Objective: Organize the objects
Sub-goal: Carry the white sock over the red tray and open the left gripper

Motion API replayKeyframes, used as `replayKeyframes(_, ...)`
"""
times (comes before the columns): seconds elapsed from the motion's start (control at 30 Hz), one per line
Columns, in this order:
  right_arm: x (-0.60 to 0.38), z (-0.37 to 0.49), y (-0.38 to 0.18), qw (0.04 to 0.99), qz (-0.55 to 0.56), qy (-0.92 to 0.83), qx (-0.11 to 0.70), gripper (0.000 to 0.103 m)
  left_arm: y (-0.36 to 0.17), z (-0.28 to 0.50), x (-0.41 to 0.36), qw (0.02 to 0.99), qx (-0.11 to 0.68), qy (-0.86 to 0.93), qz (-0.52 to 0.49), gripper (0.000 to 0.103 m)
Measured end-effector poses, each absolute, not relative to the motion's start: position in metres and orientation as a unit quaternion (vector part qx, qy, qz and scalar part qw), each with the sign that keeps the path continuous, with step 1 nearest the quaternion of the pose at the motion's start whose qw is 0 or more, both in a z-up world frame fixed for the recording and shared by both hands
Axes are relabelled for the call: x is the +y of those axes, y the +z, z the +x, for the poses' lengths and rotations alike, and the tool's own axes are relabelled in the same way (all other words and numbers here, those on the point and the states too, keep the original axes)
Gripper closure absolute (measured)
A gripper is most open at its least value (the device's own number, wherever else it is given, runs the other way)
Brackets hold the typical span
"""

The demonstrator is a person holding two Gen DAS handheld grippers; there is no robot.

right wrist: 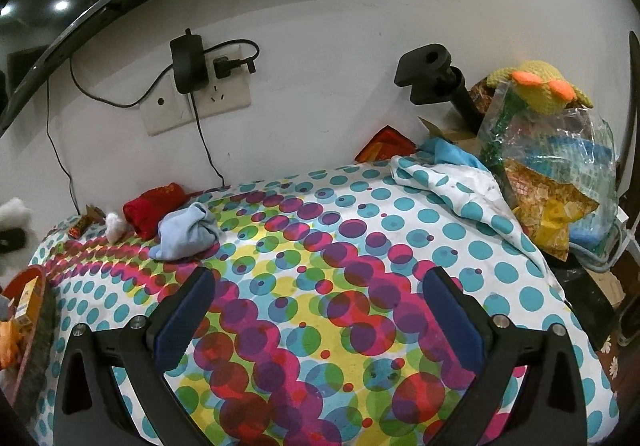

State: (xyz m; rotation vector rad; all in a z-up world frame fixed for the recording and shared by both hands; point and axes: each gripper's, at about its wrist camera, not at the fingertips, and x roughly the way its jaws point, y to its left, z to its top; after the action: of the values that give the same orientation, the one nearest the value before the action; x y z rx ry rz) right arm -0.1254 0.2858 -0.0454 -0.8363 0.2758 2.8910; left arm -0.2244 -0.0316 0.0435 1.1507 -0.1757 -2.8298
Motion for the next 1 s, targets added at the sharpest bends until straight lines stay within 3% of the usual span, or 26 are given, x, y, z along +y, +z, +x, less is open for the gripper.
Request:
replayKeyframes(0.43, 0.285, -0.131, -0.048, 0.064, -0.295, 0.949, 0.089, 0.0, 0.067, -0.173, -0.113, 0.088, -0.044, -0.926, 0.365, 0.077)
replayKeyframes(0.83, 0.28, -0.133, -0.048, 0.06, -0.297, 0.95, 0.076, 0.0, 0.045, -0.121, -0.199, 0.102, -0.033, -0.913, 0.395, 0.077)
replayKeyframes(1.0, 0.278, -0.134, -0.048, 0.063, -0.297, 0.95, 0.07, 0.0, 0.039, -0.09, -0.257, 0.112, 0.012, -0.905, 0.409, 0.077)
